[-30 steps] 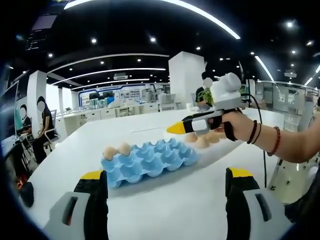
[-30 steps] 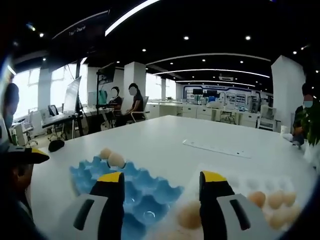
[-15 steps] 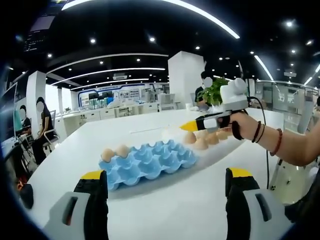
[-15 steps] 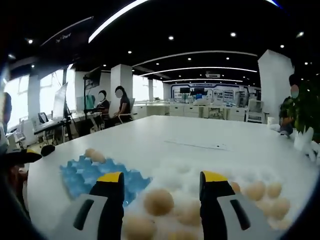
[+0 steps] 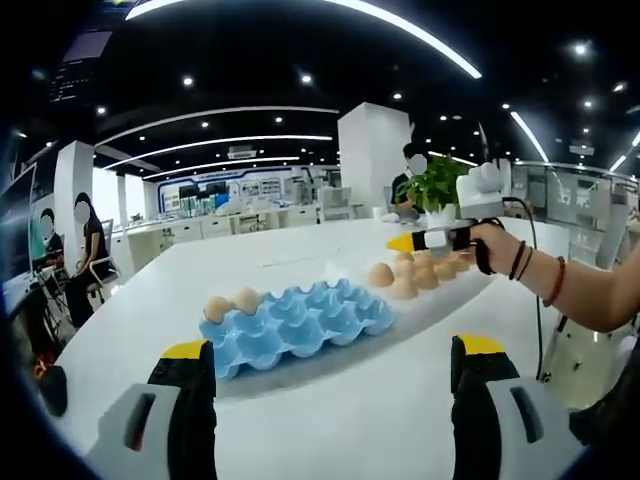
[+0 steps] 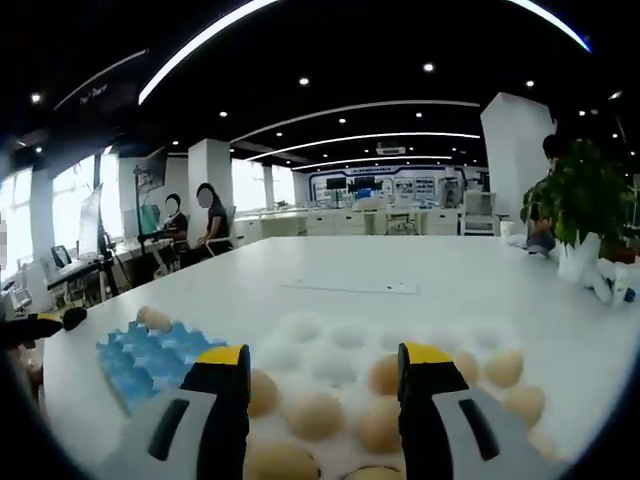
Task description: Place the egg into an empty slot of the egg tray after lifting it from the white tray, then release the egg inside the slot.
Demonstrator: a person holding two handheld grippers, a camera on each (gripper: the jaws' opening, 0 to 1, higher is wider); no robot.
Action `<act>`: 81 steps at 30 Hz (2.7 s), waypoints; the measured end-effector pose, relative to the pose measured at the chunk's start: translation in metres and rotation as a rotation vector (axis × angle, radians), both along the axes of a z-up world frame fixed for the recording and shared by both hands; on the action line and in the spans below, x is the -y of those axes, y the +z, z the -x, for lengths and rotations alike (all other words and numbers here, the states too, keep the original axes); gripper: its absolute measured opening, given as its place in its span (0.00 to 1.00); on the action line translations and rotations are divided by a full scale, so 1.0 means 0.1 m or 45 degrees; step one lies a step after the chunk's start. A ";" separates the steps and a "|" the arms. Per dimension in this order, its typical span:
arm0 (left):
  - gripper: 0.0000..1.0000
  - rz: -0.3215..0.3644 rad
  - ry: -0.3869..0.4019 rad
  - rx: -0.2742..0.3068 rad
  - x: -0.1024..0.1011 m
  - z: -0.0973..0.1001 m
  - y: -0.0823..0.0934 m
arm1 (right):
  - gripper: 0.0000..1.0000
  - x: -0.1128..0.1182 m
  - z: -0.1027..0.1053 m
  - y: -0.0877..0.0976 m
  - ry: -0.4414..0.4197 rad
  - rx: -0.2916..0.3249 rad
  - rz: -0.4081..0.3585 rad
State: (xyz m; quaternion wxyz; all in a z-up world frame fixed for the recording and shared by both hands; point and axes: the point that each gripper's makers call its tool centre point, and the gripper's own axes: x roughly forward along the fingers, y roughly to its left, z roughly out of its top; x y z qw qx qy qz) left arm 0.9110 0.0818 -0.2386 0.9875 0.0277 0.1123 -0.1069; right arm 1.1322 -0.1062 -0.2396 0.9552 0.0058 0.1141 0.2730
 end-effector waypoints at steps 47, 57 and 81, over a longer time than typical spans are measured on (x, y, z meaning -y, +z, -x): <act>0.98 -0.025 0.008 -0.027 -0.02 0.02 -0.07 | 0.27 0.31 -0.50 -0.48 -0.270 -0.207 0.237; 0.98 -0.031 0.026 -0.020 -0.07 0.12 -0.08 | 0.26 0.33 -0.46 -0.47 -0.309 -0.193 0.183; 0.98 -0.036 0.032 -0.011 -0.08 0.15 -0.03 | 0.26 0.28 -0.39 -0.03 -0.266 -0.003 0.078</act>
